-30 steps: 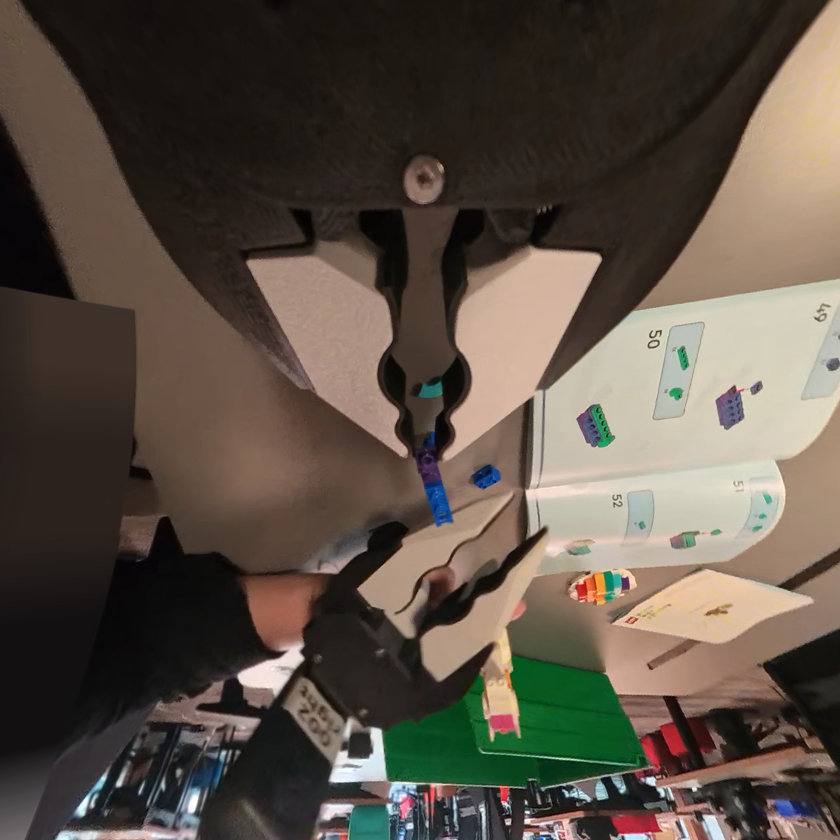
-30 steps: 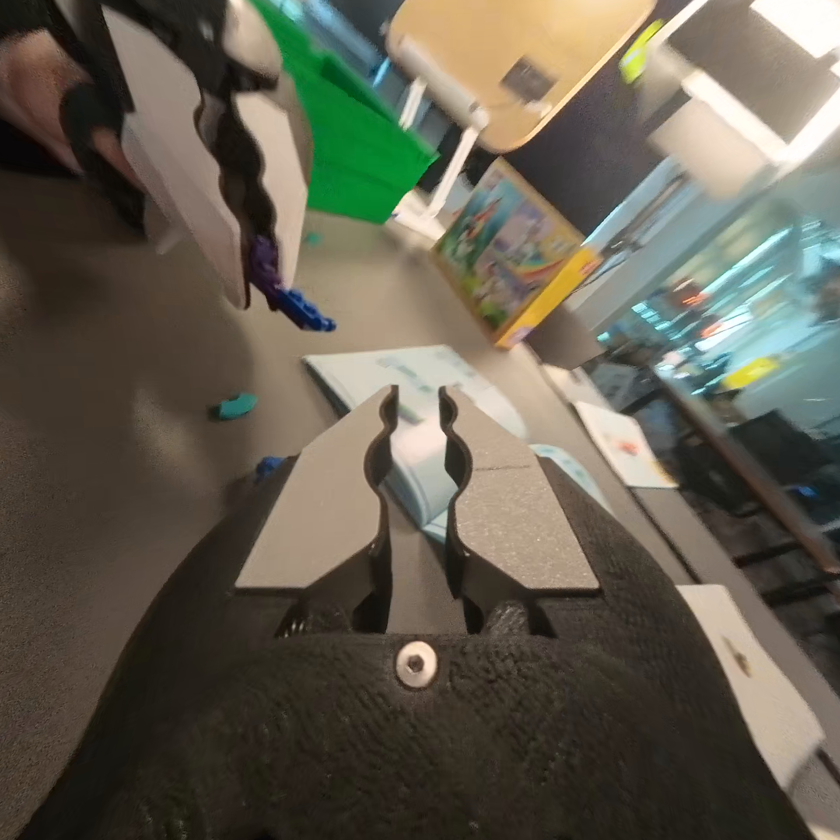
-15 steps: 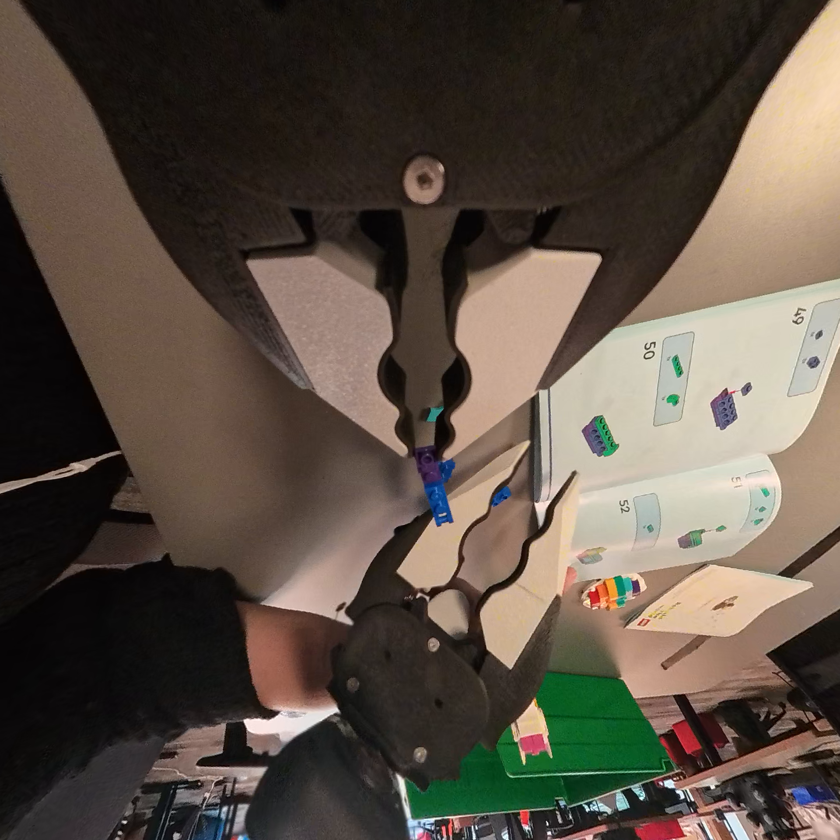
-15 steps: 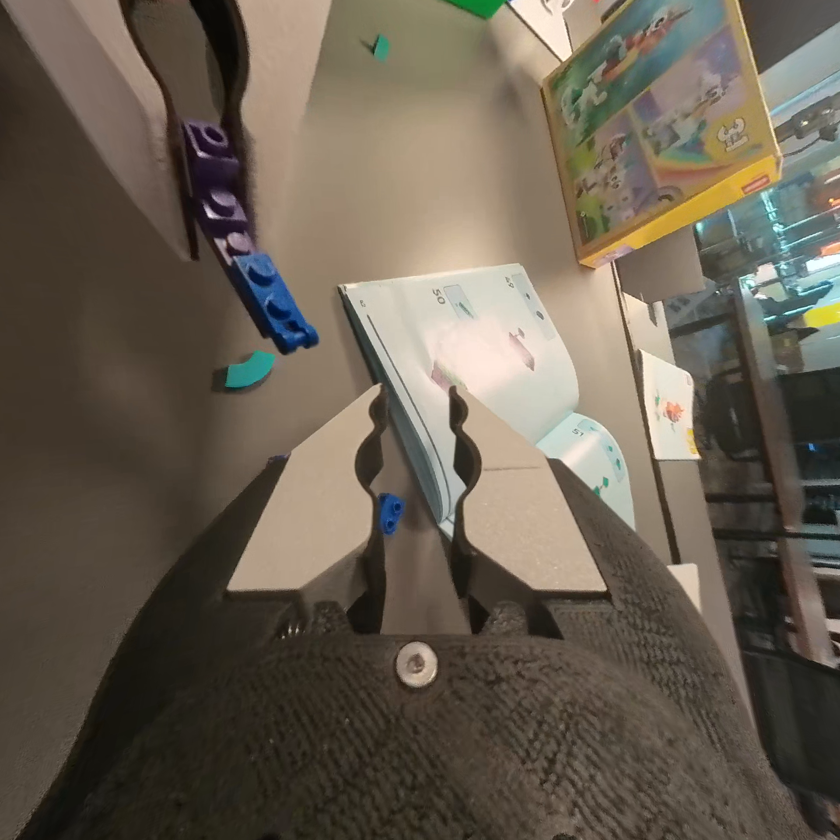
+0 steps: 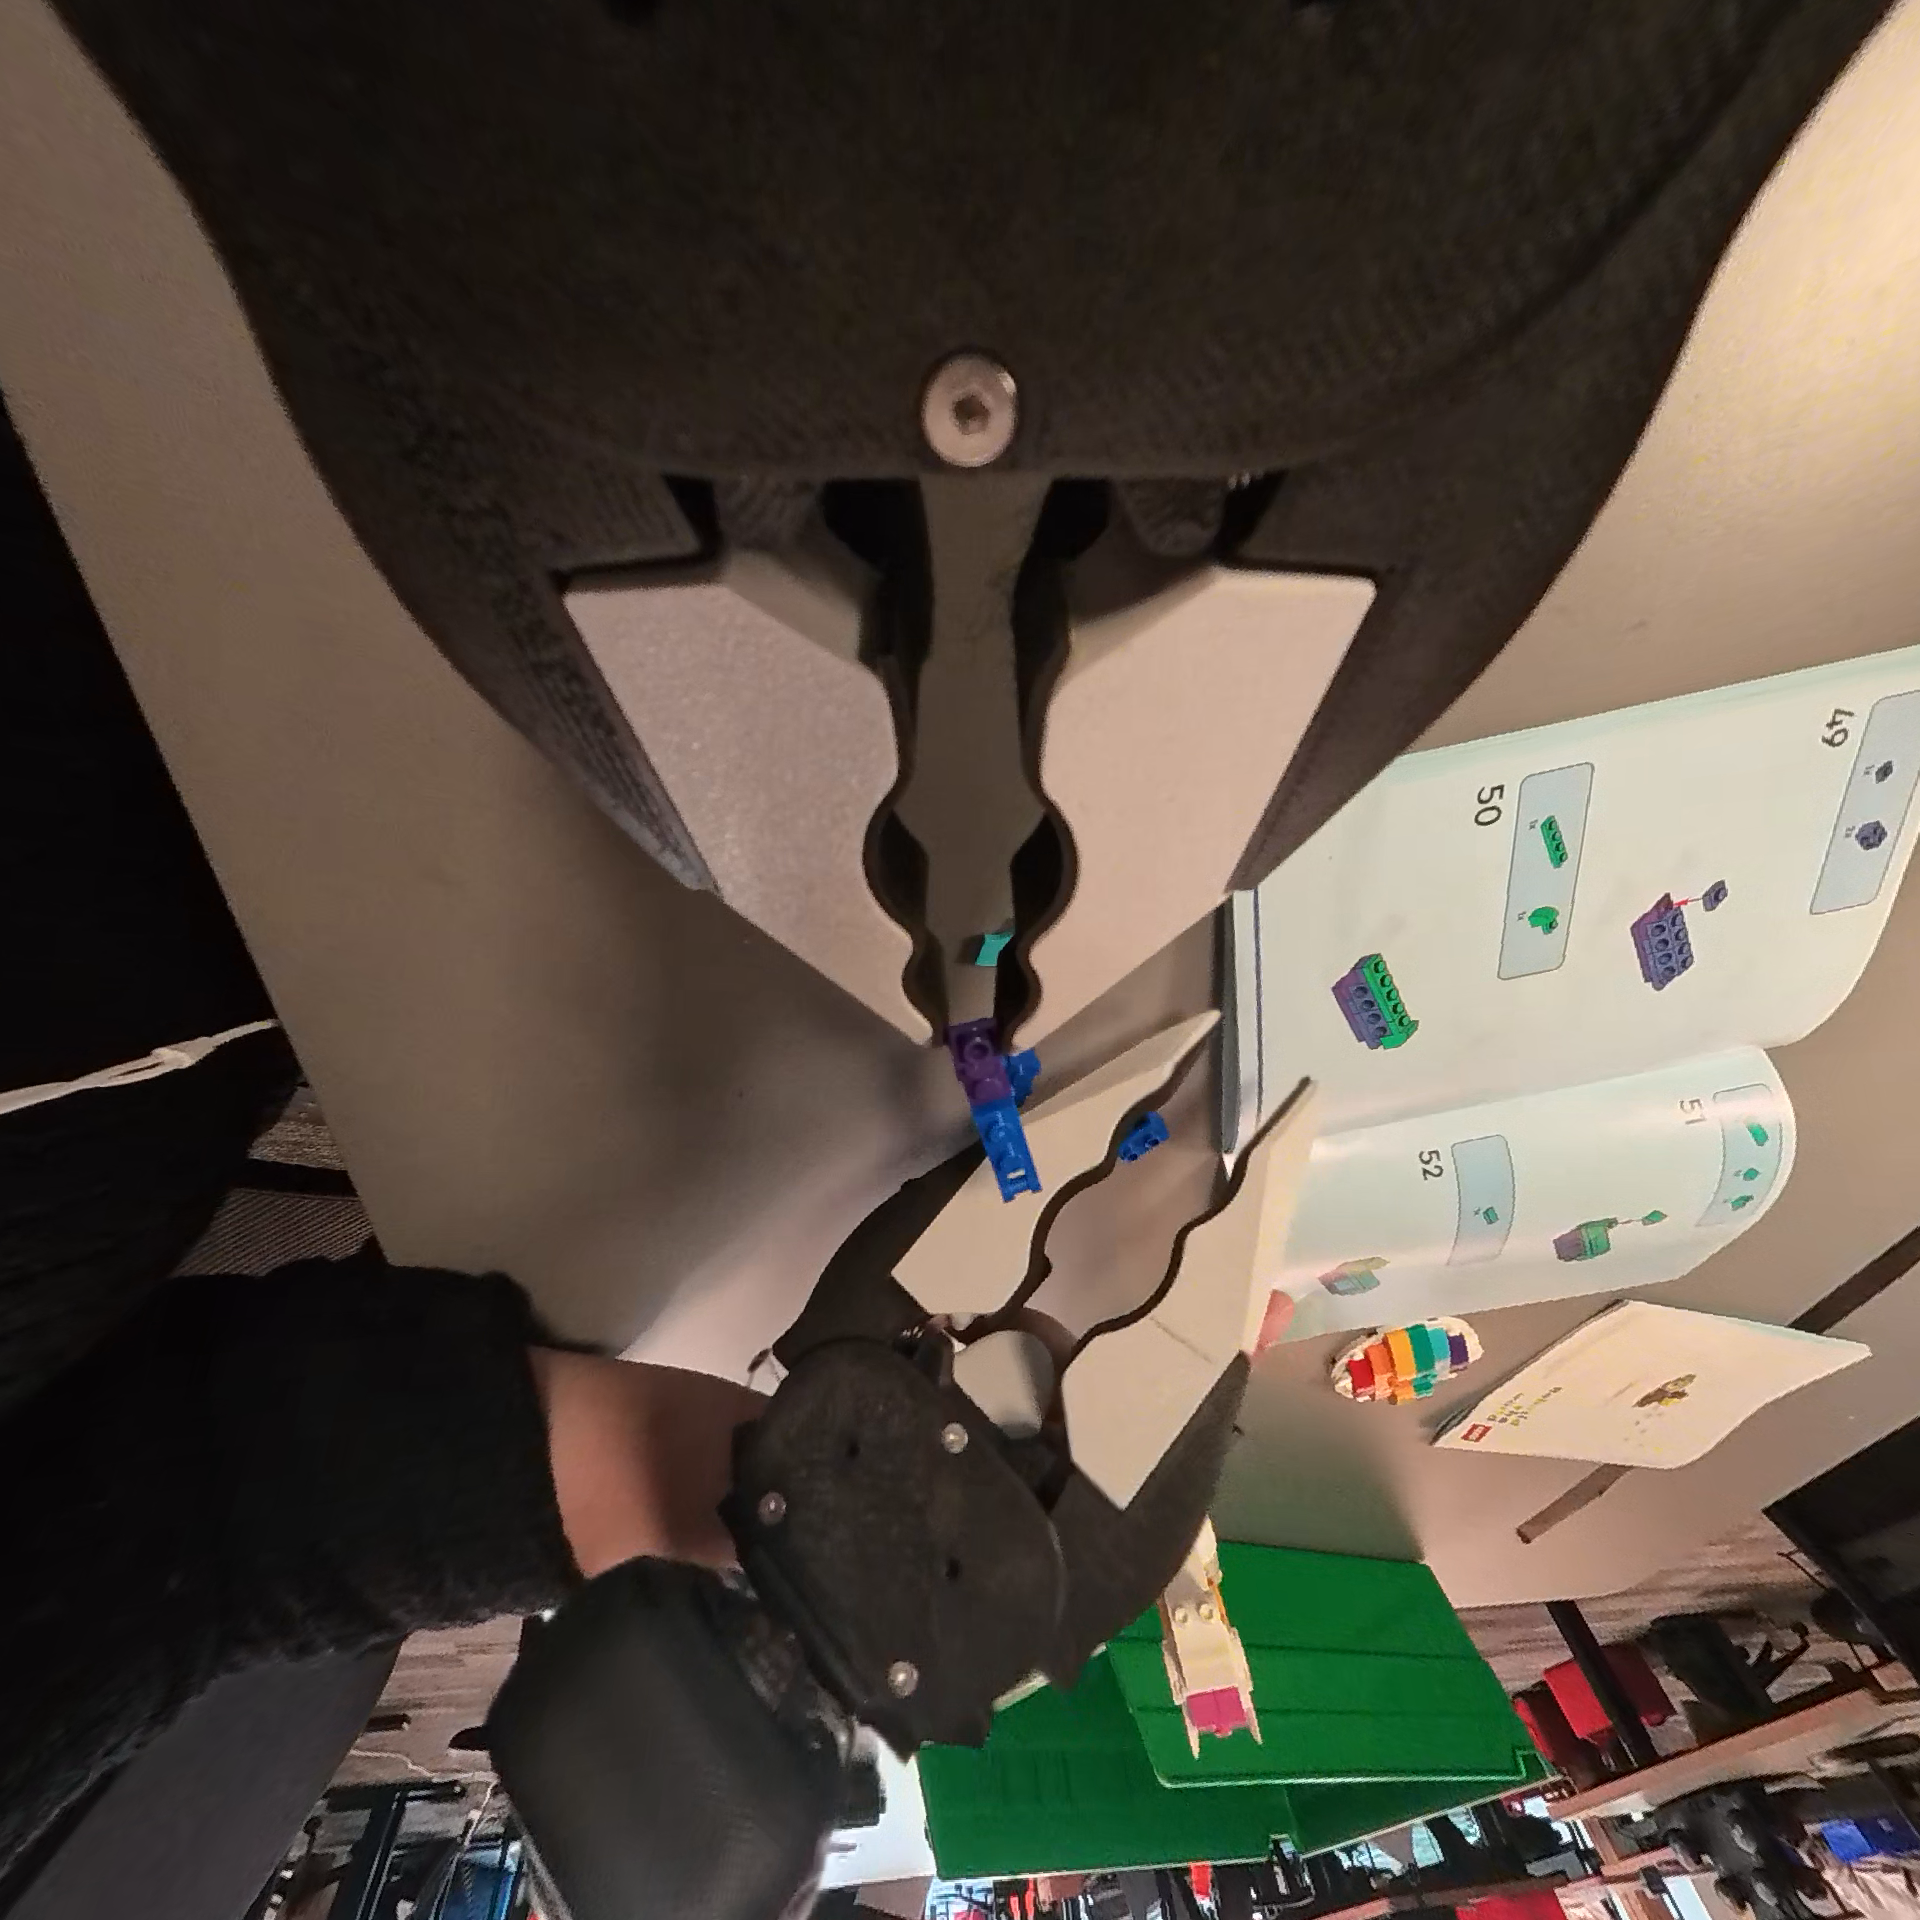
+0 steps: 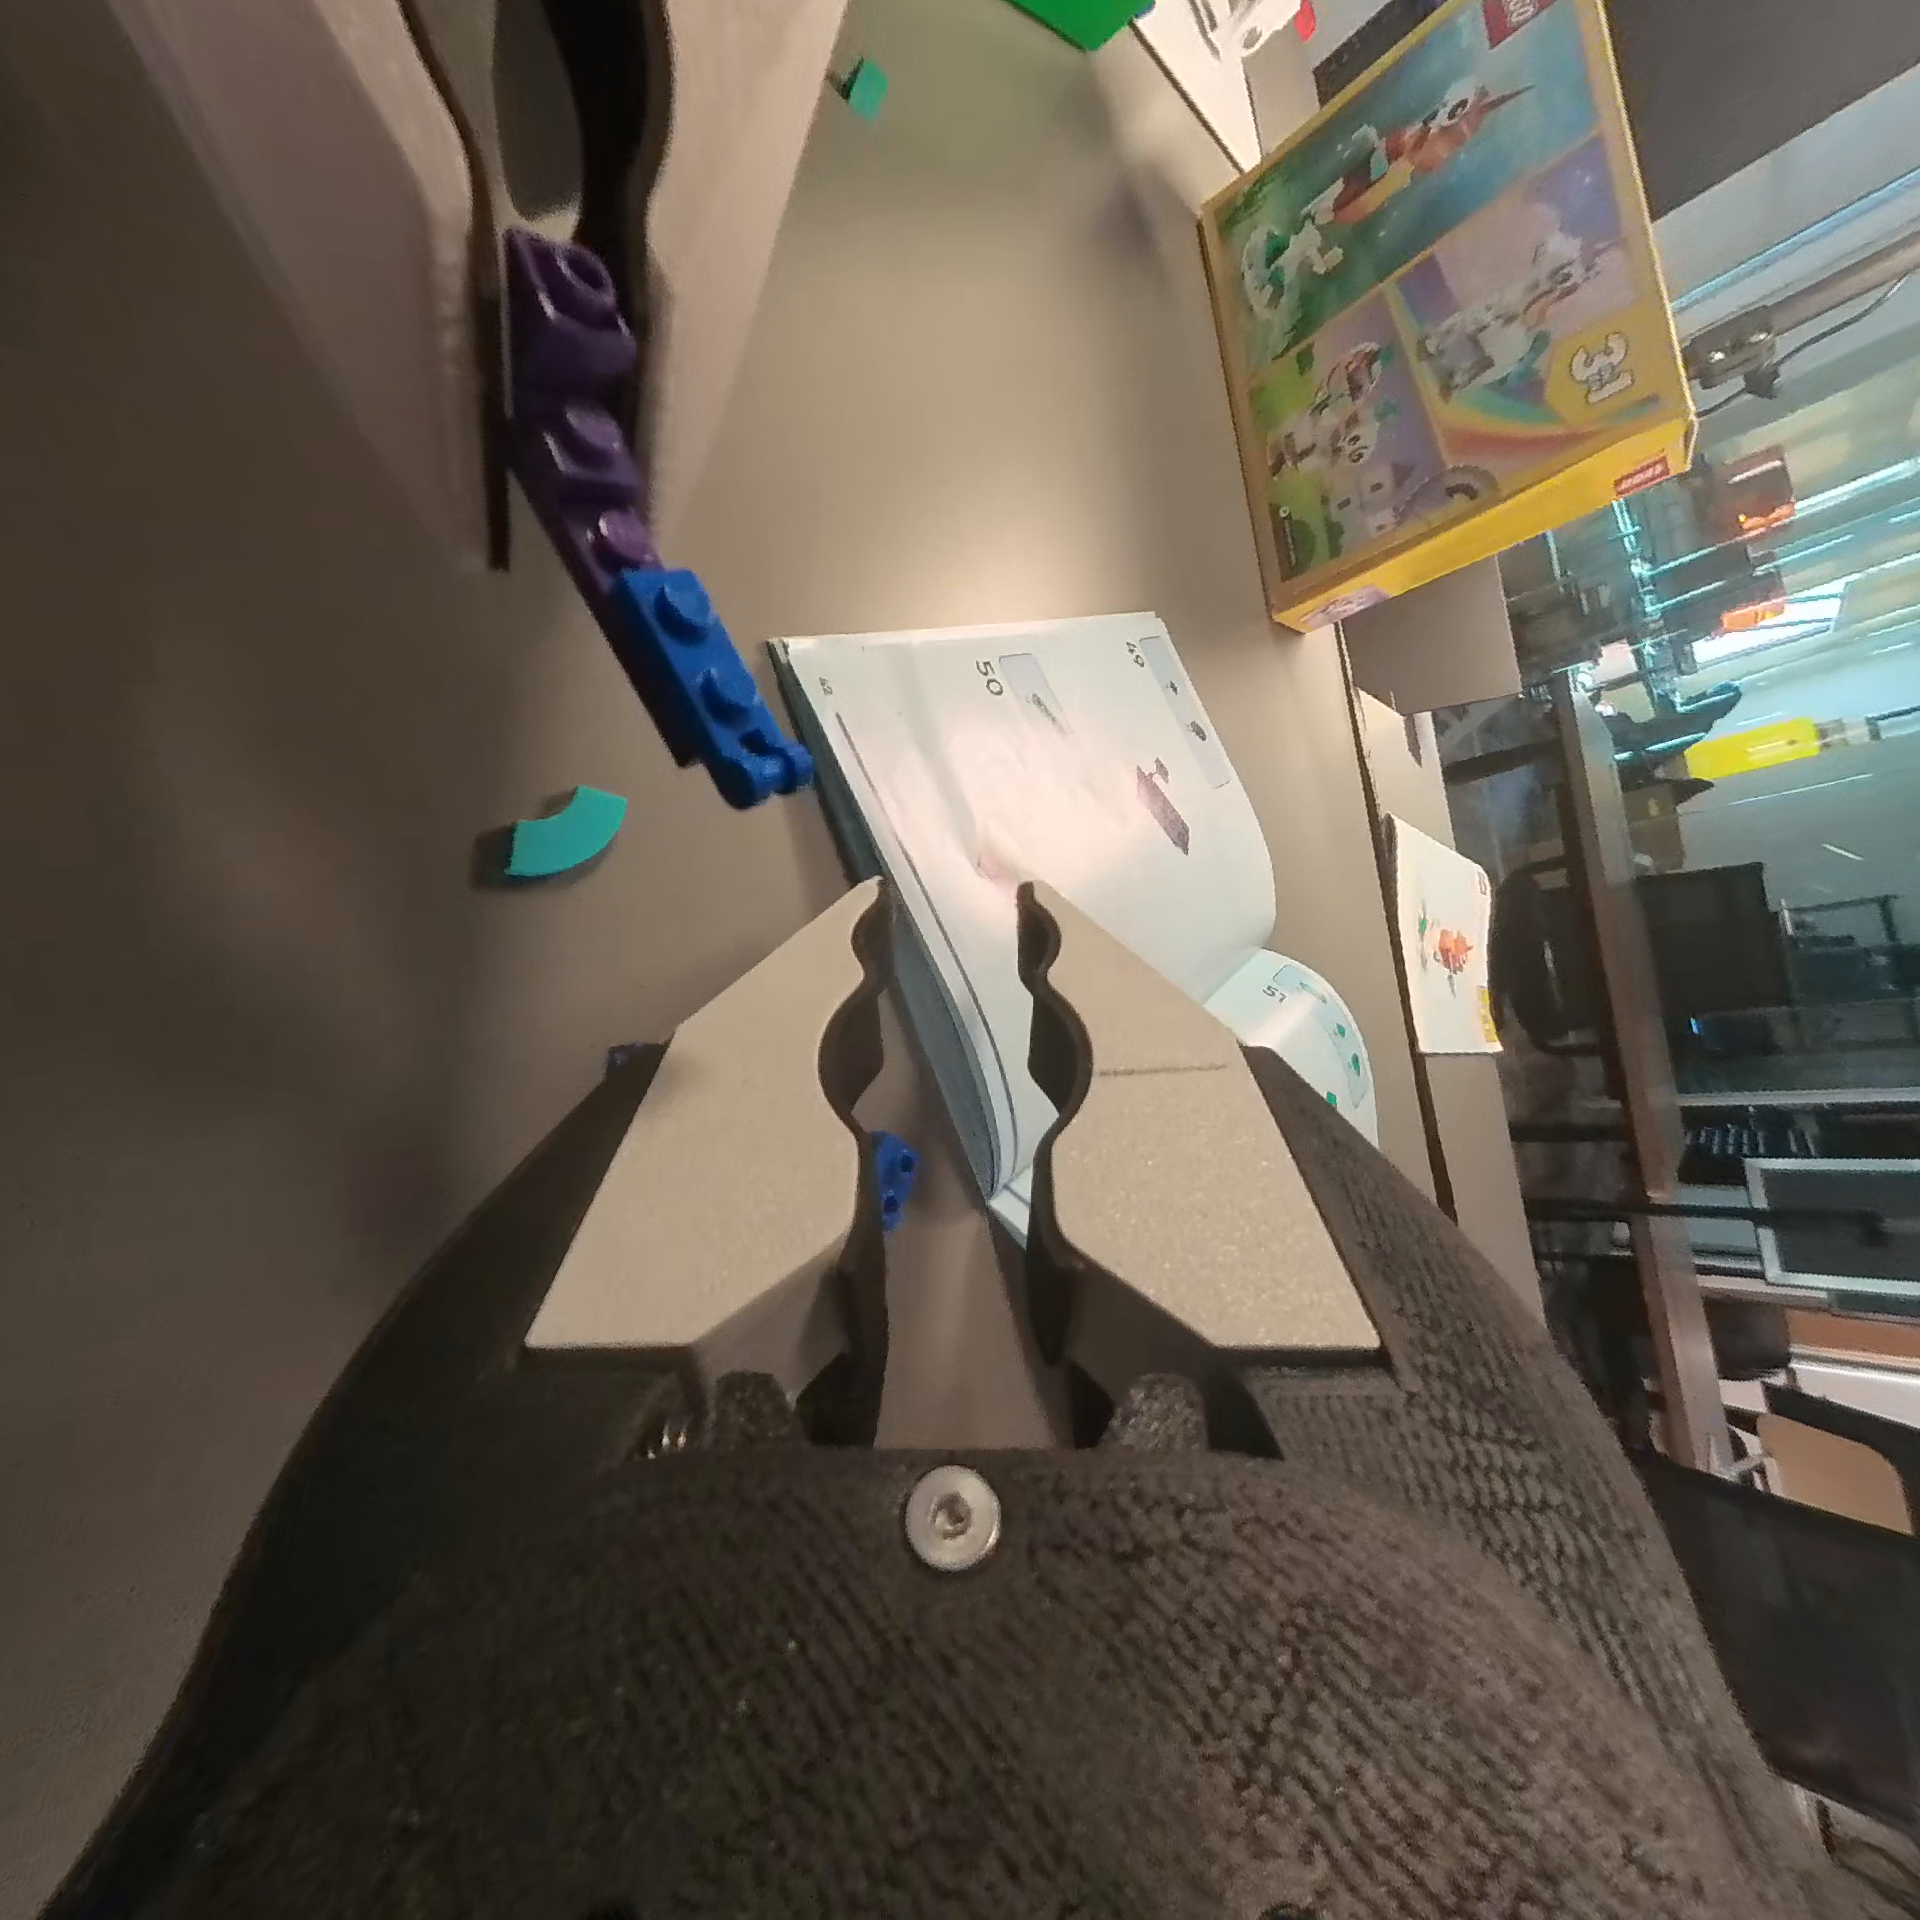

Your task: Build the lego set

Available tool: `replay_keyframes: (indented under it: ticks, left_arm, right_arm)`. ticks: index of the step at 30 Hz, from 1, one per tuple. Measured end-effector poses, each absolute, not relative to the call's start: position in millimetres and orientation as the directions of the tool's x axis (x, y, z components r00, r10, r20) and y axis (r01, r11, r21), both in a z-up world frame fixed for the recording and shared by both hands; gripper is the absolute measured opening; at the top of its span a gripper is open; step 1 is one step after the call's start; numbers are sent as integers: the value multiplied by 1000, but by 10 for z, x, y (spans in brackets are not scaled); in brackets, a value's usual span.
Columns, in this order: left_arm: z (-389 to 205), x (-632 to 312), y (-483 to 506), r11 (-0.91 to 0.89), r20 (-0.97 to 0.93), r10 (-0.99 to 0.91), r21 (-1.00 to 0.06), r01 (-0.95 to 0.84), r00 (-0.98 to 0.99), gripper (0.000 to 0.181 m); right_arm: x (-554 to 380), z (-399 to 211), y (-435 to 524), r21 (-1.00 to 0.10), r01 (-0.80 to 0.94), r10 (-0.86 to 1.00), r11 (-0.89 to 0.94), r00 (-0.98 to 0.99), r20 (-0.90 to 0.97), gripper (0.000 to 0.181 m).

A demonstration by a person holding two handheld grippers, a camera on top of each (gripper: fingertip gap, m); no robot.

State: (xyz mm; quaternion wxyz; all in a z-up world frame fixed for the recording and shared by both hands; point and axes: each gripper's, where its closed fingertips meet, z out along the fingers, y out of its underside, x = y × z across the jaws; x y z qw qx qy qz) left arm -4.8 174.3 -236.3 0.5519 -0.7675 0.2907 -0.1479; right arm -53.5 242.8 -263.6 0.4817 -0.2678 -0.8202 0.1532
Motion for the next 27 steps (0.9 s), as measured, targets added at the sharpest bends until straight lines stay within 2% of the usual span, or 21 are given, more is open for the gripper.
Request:
replay_keyframes:
  ticks: [12,22,27]
  left_arm:
    - [-2364,-58,1751,-230,-83,-606,-934,-274,791,8]
    - [-2357,-64,1751,-235,-69,-604,-936,-261,794,8]
    - [-2358,-61,1750,-237,-66,-606,-936,-259,793,8]
  right_arm:
    - [-574,-2656,2377,-460,230,515,857,-378,770,18]
    - [-583,-2544,2453,-436,211,483,875,-310,819,6]
    - [-533,-2632,2375,-449,192,488,873,-381,785,9]
